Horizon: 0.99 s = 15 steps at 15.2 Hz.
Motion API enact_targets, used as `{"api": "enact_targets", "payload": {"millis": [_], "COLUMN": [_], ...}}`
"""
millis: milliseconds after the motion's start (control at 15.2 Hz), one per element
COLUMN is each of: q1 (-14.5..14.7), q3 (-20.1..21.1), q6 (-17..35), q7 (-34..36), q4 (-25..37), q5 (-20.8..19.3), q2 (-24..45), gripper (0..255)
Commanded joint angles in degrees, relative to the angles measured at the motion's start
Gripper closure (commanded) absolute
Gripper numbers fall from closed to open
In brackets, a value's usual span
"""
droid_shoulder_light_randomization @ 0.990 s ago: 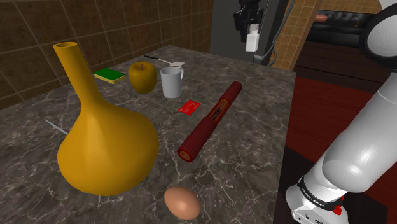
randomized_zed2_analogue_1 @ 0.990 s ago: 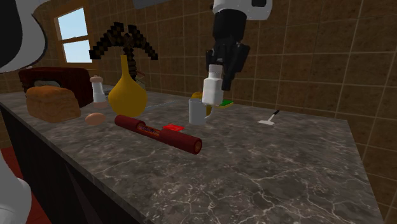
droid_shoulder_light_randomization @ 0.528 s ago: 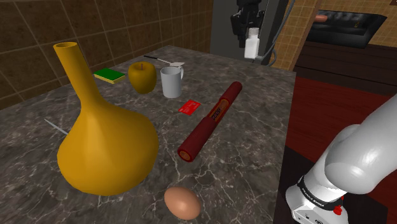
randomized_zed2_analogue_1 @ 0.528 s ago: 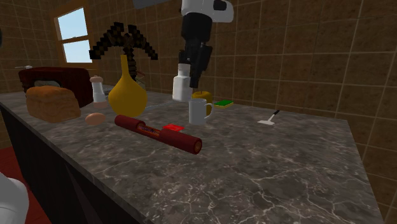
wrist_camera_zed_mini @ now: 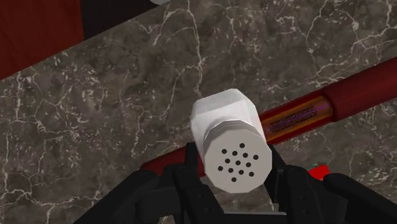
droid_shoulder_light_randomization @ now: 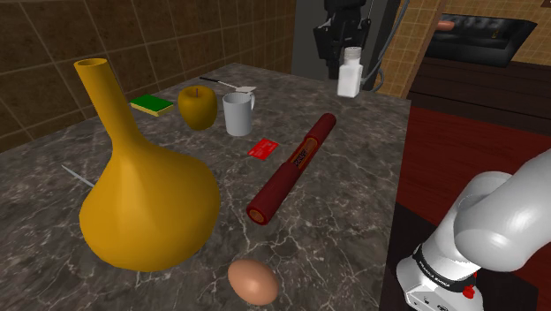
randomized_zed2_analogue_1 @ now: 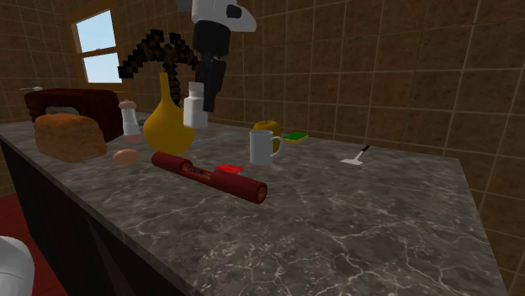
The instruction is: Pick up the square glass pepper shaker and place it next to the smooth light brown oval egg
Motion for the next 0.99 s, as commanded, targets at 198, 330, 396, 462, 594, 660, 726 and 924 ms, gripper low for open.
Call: {"api": "enact_targets", "payload": {"millis": [198, 330, 396, 462, 594, 660, 726, 924], "q1": [2.3, 3.1, 3.6, 4.0, 4.8, 5.2, 5.6, 6.8], "q3": [4.4, 6.3, 7.2, 8.2, 10.2, 11.2, 12.2, 15.5], "q6": [0.5, 0.5, 0.6, 0.6, 0.7, 0.8, 0.9, 1.3], "q7": [7.3, 10.3, 11.8, 13.3, 16.4, 17.9, 19.5, 24.3], "q4": [-3.2, -3.6, -3.7, -3.8, -3.8, -3.6, -3.5, -2.5], "q5": [3.2, 4.6, 5.3, 5.9, 7.3, 7.9, 8.5, 10.3], "q2": [-3.1, -3.8, -4.1, -4.3, -4.5, -4.6, -4.5, -4.0], "gripper": [255, 255, 255, 255, 255, 255, 255, 255]}}
